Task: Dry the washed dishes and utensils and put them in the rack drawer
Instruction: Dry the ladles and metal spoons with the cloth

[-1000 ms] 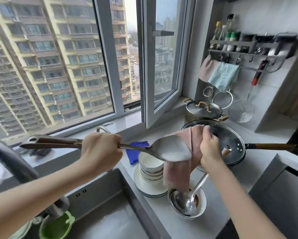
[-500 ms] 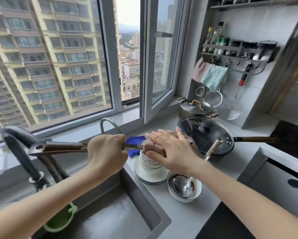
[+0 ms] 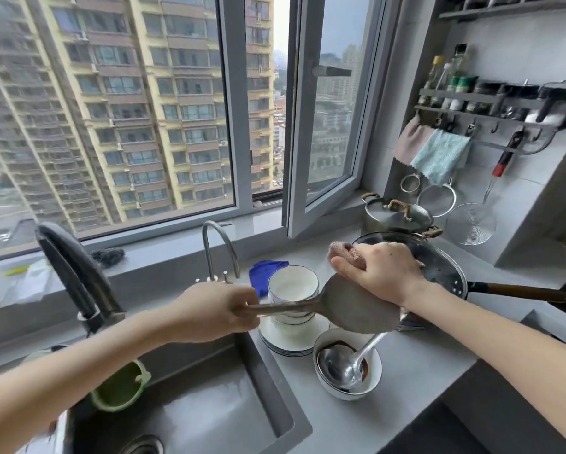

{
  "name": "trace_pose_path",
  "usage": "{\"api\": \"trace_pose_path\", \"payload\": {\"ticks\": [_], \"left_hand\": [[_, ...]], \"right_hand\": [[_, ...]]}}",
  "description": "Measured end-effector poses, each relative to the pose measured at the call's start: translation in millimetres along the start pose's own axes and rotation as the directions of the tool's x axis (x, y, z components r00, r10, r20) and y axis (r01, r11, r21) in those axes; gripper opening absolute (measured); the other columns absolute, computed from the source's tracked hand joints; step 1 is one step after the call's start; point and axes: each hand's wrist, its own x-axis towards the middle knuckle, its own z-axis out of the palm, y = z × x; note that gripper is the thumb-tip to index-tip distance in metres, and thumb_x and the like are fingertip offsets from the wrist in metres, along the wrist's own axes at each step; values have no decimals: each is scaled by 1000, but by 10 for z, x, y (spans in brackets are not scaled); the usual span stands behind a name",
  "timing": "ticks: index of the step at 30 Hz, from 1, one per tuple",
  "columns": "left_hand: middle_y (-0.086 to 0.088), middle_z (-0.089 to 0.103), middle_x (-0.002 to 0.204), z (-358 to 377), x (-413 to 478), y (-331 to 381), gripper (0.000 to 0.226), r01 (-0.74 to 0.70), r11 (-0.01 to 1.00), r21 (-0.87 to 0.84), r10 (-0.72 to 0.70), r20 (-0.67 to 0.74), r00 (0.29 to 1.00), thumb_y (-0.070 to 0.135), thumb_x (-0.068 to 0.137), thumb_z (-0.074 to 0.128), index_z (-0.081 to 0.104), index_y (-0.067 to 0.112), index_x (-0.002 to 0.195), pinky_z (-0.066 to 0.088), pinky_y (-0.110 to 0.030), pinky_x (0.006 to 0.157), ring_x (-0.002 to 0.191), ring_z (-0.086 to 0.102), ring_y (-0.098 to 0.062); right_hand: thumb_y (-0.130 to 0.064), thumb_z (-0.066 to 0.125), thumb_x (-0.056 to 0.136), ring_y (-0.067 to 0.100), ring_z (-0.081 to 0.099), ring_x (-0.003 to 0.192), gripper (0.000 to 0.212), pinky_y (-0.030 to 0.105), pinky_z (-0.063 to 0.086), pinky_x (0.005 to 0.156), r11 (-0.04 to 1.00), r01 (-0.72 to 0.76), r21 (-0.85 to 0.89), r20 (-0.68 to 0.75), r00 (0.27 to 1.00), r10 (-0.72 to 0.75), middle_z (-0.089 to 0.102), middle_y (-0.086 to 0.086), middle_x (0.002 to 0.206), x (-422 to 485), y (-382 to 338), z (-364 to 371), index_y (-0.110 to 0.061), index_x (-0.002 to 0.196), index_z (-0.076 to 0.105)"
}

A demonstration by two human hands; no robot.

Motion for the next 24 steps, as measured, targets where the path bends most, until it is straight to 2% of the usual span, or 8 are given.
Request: {"api": "trace_pose_path", "payload": {"ticks": [3,7,11,14,16,18,21,24], "left_hand": [[-5,54,69,-60,-146,53,11,39,885,-464,114,297,948,21,98,47,55,29,96,44,-15,54,51,47,-13],[-3,49,60,-81,-277,121,16,237,696,-677,92,413,906,17,100,42,54,14,109,36,-19,42,44,46,-15],[0,41,54,112,-395,255,19,296,593,-749,0,368,930,22,100,42,58,12,95,23,-19,34,36,35,-15],[-1,39,50,307,-444,286,19,273,495,-825,-96,260,961,16,101,40,57,8,97,21,-16,32,31,31,-13],[-2,37,50,388,-448,305,19,274,389,-880,-184,217,959,14,101,38,55,6,101,20,-15,32,33,29,-12],[-2,34,50,413,-377,367,22,253,289,-923,-219,193,956,14,102,35,54,4,101,19,-14,33,36,26,-12],[-4,33,47,418,-224,510,26,215,273,-938,-202,163,966,10,101,33,53,3,85,18,-12,33,32,26,-12],[-2,34,43,524,-227,513,30,239,363,-901,-195,177,965,10,100,34,49,7,75,19,-12,31,29,25,-11]], "right_hand": [[-77,10,72,28,65,81,64,32,30,61,998,50,42,-12,999,-49,69,7,77,37,123,19,-22,63,42],[-71,25,79,33,63,79,62,31,30,62,981,-25,190,-85,996,41,68,12,77,185,170,32,-16,67,51],[-61,38,89,35,62,77,50,32,36,62,904,-195,381,-93,964,248,67,15,75,330,254,161,-21,60,46],[-54,40,95,38,64,84,53,33,38,64,708,-417,571,-157,790,592,68,20,82,452,356,79,-11,72,59],[-56,35,95,34,63,77,54,30,34,62,684,-363,633,-289,709,643,67,18,80,404,247,-49,-9,79,56],[-57,31,94,28,58,67,56,30,32,62,805,-85,587,-478,766,429,63,10,73,223,-176,-129,-9,82,56],[-50,40,96,20,60,82,41,40,39,84,792,471,388,-528,818,-228,66,-2,86,-115,-883,155,-18,88,65],[-46,43,95,17,61,91,34,46,34,101,728,594,343,-417,791,-448,66,-3,93,-156,-841,548,-18,94,63]]}}
